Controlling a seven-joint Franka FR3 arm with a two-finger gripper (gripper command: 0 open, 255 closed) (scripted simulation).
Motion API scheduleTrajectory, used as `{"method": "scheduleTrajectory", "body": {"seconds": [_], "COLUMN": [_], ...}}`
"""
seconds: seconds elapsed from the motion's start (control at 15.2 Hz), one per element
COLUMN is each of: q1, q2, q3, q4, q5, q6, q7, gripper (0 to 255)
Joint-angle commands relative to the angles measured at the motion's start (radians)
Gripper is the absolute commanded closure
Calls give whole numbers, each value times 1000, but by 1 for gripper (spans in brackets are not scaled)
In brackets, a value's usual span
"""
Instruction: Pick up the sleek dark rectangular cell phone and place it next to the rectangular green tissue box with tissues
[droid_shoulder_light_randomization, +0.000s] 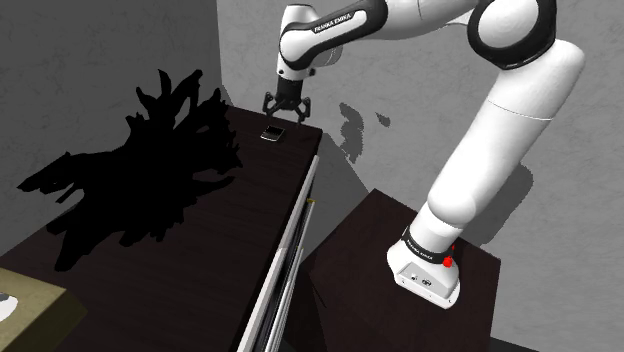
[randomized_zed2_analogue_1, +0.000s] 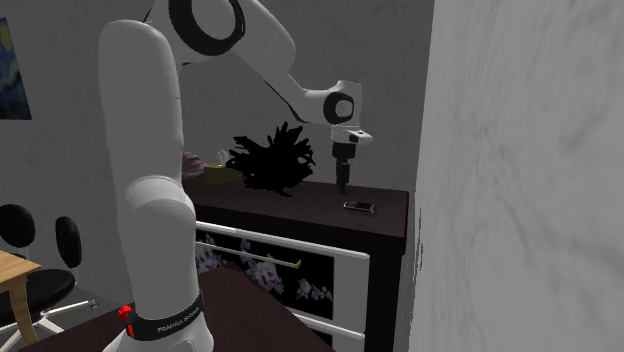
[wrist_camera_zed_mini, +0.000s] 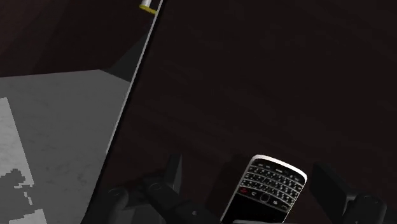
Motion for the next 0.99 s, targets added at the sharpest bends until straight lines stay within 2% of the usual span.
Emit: {"method": "scheduleTrajectory", "body": {"seconds": [0.0,0.33,0.92], "q1": [-6,-13,-8], "q2": [76,235,287], "q3": [-9,-41,-41], "q4": [62,211,177], "q5": [-11,-27,-32], "q6": [28,67,153], "q7": [53,167,170], "gripper": [0,0,0]}}
